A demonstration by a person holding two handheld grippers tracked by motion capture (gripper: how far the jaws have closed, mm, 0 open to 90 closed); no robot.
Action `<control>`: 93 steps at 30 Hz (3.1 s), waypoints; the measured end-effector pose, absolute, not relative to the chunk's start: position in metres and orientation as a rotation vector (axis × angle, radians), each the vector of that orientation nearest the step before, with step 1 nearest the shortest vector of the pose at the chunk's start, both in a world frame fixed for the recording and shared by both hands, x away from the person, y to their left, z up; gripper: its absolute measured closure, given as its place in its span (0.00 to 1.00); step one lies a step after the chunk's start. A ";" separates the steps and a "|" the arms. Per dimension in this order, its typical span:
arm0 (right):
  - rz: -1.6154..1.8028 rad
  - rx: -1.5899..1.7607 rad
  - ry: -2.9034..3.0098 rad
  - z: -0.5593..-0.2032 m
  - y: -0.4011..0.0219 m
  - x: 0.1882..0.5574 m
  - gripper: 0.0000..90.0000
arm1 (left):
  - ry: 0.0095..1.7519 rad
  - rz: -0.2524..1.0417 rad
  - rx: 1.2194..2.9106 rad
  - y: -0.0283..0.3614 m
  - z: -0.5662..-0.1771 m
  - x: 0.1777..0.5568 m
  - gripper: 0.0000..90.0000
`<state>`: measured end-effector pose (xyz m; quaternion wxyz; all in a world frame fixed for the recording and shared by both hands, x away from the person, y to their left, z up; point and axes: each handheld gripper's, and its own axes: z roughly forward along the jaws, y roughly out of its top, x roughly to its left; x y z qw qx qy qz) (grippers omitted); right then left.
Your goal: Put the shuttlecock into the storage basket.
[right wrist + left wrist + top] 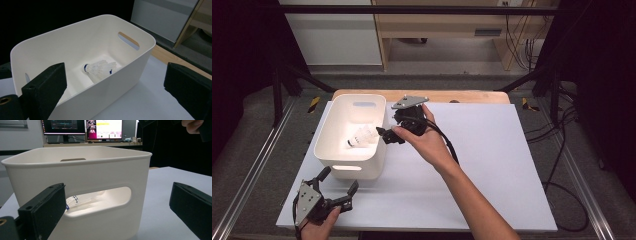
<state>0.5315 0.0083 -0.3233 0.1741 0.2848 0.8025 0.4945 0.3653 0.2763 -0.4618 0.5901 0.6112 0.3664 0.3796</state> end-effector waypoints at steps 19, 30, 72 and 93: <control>1.416 0.824 2.245 -0.319 -0.005 0.534 0.05 | 0.850 0.883 1.425 0.276 -0.462 0.365 0.01; 1.399 0.855 2.215 -0.317 -0.023 0.536 0.05 | 0.851 0.883 1.422 0.276 -0.462 0.365 0.01; 1.365 1.018 2.031 -0.309 -0.126 0.539 0.06 | 0.853 0.888 1.429 0.277 -0.462 0.365 0.01; 1.350 1.143 1.954 -0.326 -0.193 0.529 0.05 | 0.859 0.891 1.429 0.278 -0.462 0.365 0.01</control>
